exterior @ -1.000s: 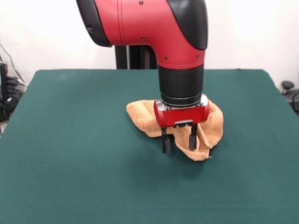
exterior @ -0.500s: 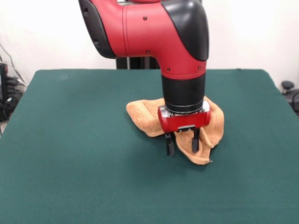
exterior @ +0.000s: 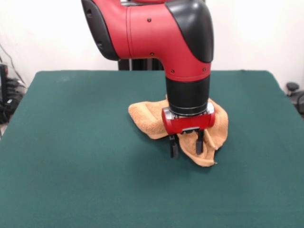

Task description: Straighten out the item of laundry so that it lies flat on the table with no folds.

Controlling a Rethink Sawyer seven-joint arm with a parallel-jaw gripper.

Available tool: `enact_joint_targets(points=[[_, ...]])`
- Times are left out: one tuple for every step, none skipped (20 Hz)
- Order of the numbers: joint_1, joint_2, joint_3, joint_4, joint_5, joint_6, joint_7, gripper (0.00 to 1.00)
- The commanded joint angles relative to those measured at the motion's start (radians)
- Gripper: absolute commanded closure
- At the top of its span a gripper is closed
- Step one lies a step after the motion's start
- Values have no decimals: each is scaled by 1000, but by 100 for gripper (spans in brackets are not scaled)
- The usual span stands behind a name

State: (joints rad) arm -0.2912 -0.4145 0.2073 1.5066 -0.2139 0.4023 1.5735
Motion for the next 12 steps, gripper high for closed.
enact_joint_targets(points=[[27,31,93,11,-38,107,-28,0],[27,31,94,11,-39,106,-28,0],[25,31,96,12,-39,103,-29,0],[26,31,96,12,-39,103,-29,0],[24,30,98,13,-40,99,-30,0],[24,30,98,14,-40,99,-30,0],[24,31,100,13,-40,100,-32,100],[22,31,102,13,-40,102,-35,100],[21,31,103,13,-41,104,-39,100],[20,32,105,13,-41,106,-42,100],[20,32,106,12,-42,106,-44,100],[19,33,107,12,-43,106,-45,100]])
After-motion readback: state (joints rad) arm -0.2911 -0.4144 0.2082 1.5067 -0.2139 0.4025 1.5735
